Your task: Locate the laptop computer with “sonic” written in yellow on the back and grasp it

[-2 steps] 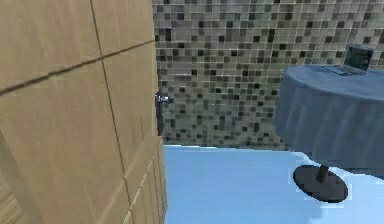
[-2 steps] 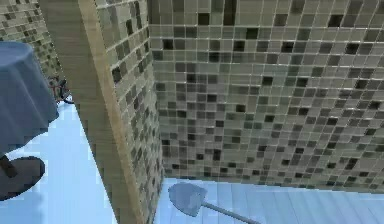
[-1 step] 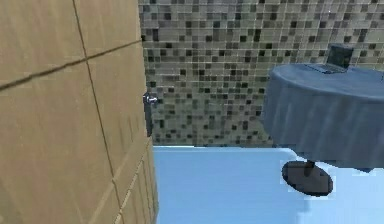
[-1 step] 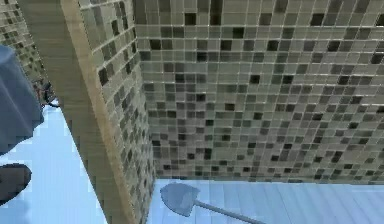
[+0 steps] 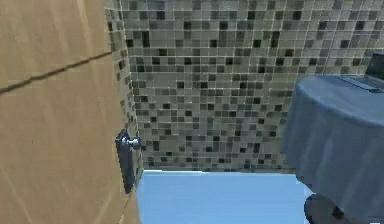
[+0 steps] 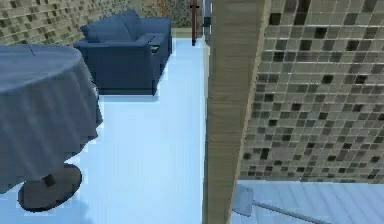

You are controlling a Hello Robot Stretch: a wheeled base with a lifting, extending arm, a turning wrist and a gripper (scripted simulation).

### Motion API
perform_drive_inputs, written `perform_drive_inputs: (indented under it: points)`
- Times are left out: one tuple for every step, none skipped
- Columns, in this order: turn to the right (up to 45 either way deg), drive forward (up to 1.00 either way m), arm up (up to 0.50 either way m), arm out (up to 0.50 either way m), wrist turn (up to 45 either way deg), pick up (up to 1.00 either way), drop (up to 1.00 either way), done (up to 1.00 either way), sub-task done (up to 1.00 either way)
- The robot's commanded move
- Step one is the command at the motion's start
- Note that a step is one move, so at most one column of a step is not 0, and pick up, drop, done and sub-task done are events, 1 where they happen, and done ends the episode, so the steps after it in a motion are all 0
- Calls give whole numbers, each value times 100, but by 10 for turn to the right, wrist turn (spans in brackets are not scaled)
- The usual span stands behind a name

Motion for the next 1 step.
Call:
perform_drive_inputs:
  points:
    - [420,0,0,0,0,0,0,0,0]
